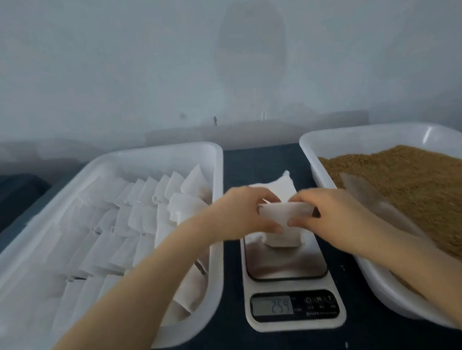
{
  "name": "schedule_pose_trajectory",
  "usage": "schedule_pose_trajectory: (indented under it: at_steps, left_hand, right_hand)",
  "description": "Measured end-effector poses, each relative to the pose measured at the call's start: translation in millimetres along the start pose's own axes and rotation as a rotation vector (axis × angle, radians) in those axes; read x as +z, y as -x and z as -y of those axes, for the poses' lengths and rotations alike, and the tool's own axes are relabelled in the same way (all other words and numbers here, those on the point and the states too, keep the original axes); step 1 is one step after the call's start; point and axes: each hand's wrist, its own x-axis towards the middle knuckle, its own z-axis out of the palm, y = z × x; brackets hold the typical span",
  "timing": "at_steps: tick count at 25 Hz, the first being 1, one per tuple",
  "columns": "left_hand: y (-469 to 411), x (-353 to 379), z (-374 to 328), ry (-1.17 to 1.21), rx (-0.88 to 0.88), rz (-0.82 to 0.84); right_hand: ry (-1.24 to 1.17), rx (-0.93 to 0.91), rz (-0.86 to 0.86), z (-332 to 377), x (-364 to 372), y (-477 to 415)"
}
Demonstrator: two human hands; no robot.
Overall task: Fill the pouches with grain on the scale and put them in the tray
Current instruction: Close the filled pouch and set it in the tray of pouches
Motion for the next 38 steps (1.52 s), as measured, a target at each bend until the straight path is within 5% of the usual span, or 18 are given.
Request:
schedule_pose_trajectory:
  at_steps: [10,13,20,28,33,38]
  left_hand:
    - [-5,10,-12,0.016,0.001,-0.043]
    - [-6,-7,-14,0.032,-0.089,-0.074]
    - [-13,-89,41,0.366,-0.477,-0.772]
    - [-51,-50,99,0.306,-0.728,-0.477]
    - [-51,-39,110,0.348,-0.760,-0.461]
    - [-56,-44,70,-0.213,-0.481,-0.643]
  right_hand:
    - [-0.117,-0.122,-0.095,10,-4,3]
    - [-0.163,-0.115,-0.261,10,-7,1]
    - [-0.159,-0.038,-0.470,2,-9,-4]
    - [-0.156,0.021,-0.413,1,-7,-6]
    - [-0.144,0.022,-0.430,0,-6,-8]
    - [-0.190,0.090,-0.485,-5,-8,-9]
